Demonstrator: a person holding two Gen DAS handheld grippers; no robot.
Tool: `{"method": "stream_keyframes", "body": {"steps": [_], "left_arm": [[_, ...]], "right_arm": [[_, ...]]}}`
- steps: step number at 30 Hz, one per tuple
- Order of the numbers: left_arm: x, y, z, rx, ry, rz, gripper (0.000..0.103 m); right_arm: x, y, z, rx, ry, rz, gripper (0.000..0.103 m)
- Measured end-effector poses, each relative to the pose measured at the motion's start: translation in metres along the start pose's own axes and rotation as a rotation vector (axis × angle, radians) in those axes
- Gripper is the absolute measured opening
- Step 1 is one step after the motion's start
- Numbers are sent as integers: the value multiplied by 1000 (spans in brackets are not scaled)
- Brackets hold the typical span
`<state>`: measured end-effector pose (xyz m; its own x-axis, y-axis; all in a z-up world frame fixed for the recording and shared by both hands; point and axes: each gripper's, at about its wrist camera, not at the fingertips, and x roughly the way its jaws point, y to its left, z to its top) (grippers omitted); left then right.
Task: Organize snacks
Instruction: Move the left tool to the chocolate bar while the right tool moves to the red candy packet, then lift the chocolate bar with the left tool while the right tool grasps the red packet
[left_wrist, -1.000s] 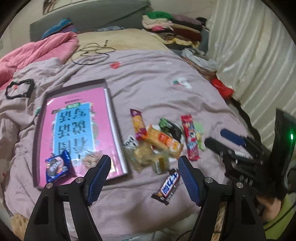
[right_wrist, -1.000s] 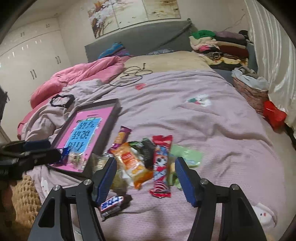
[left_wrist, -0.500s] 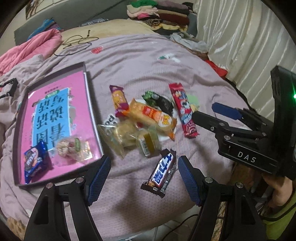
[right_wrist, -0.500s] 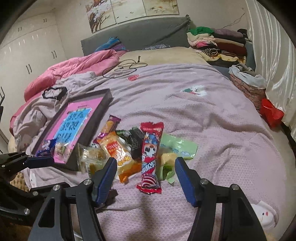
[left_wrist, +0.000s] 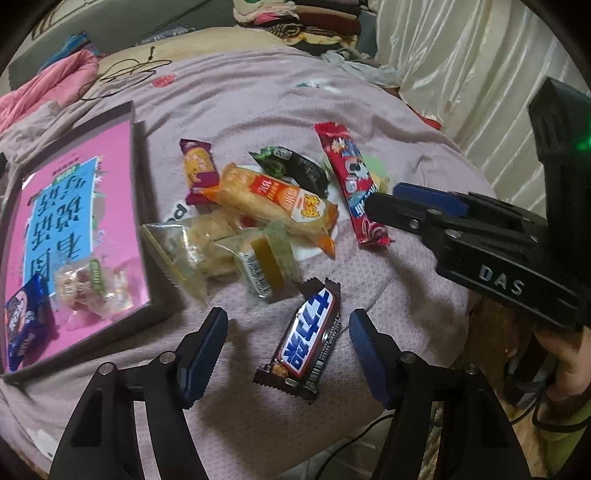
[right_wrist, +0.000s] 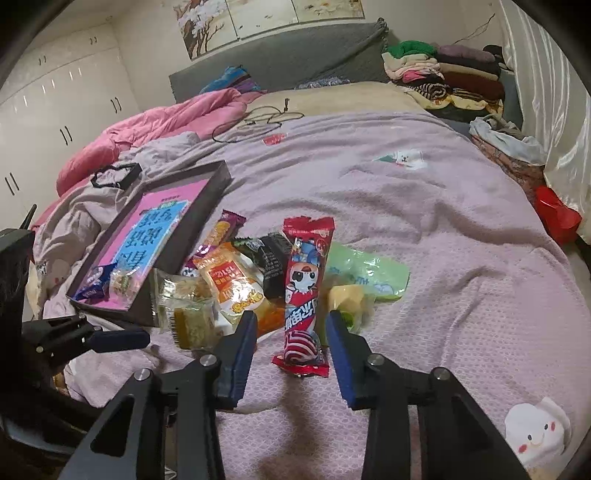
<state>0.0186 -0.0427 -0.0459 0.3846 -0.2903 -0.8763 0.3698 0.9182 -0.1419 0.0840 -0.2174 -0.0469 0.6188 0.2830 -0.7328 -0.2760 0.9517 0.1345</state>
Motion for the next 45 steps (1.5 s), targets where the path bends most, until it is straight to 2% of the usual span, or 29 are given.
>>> {"method": "stream_keyframes", "body": {"steps": [7, 17, 22, 24, 26, 32, 45], "left_arm": [[11, -2, -2, 23, 26, -23, 58], [25, -4, -6, 25, 54, -29, 57], [27, -1, -7, 6, 51, -39, 56], [28, -1, -6, 9, 47, -35, 51], [28, -2, -6, 12, 43, -37, 39], [25, -1, -6, 10, 38, -48, 30], [-9, 15, 2, -47, -30, -69, 29]], "right_arm": [[19, 0, 2, -17, 41, -24, 32], [38, 6, 3, -66, 82, -77, 32], [46, 3, 1, -62, 105, -76, 25], [44, 0, 1, -53, 96, -60, 25], [40, -1, 1, -46, 80, -47, 25], [19, -8, 2, 4, 10, -6, 25], [-9, -9, 5, 45, -92, 42, 25]]}}
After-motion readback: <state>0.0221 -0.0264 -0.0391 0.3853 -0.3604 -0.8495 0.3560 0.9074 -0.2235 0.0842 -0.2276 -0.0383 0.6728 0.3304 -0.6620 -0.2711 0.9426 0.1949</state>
